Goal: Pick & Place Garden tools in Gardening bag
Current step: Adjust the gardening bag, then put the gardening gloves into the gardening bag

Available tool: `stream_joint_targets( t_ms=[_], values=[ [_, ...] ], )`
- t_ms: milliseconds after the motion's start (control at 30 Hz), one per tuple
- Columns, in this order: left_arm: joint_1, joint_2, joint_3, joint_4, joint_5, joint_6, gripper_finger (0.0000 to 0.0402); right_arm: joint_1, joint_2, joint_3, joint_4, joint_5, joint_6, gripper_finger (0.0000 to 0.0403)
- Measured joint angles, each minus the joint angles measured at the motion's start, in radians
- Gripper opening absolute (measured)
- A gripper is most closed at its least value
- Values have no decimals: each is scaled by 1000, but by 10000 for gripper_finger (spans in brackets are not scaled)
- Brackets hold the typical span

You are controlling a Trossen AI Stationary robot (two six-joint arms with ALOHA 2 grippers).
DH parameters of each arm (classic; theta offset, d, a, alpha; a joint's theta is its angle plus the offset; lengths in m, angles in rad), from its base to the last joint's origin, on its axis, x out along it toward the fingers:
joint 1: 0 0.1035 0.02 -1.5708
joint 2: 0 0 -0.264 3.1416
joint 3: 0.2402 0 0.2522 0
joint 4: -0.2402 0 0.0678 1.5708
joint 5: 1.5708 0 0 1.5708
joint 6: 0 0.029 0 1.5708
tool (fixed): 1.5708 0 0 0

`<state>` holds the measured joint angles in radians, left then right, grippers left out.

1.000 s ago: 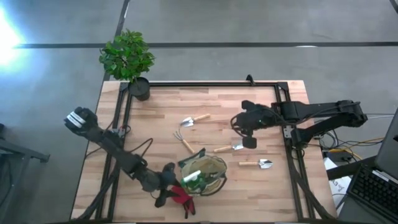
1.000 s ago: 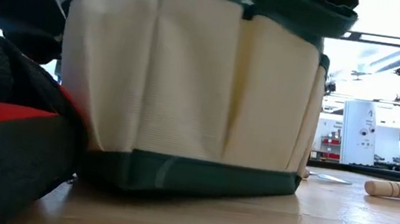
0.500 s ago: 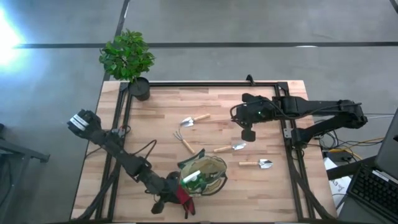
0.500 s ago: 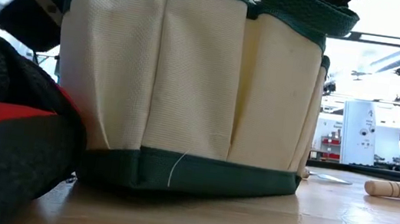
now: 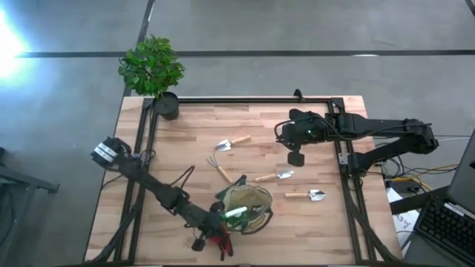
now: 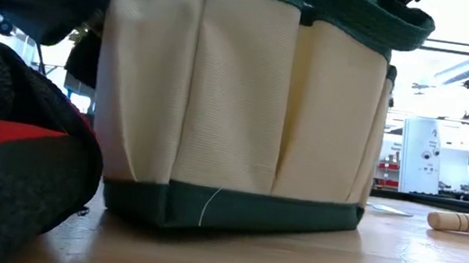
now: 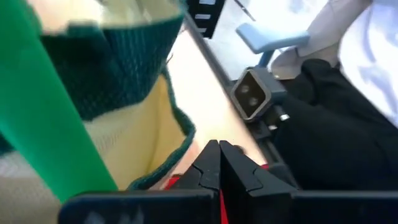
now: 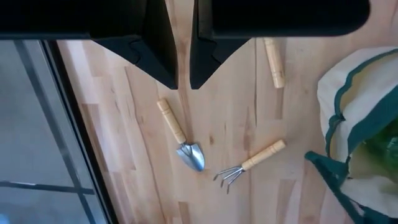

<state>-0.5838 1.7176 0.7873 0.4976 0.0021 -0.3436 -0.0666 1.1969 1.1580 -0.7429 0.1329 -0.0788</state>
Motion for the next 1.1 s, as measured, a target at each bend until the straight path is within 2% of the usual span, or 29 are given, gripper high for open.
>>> stream_joint_targets(
  t_ms=[300, 533, 767, 867, 967, 1100],
  values=[
    [61, -2, -25, -67, -86, -22, 1, 0, 0, 0, 1, 0, -3, 34],
    [80, -7, -26, -109, -226, -11, 1, 0, 0, 0, 2, 0, -4, 34],
    [89, -67, -61, -141, -370, -22, 1, 1, 0, 0, 6, 0, -3, 34],
    [88, -125, -75, -245, -384, -53, 1, 1, 0, 0, 9, -2, -3, 34],
    [84, -214, -75, -439, -404, -109, 1, 1, 0, 0, 9, -2, -2, 34],
    [63, -363, -73, -689, -499, -228, 0, 1, 0, 0, 0, -2, 4, 34]
  ],
)
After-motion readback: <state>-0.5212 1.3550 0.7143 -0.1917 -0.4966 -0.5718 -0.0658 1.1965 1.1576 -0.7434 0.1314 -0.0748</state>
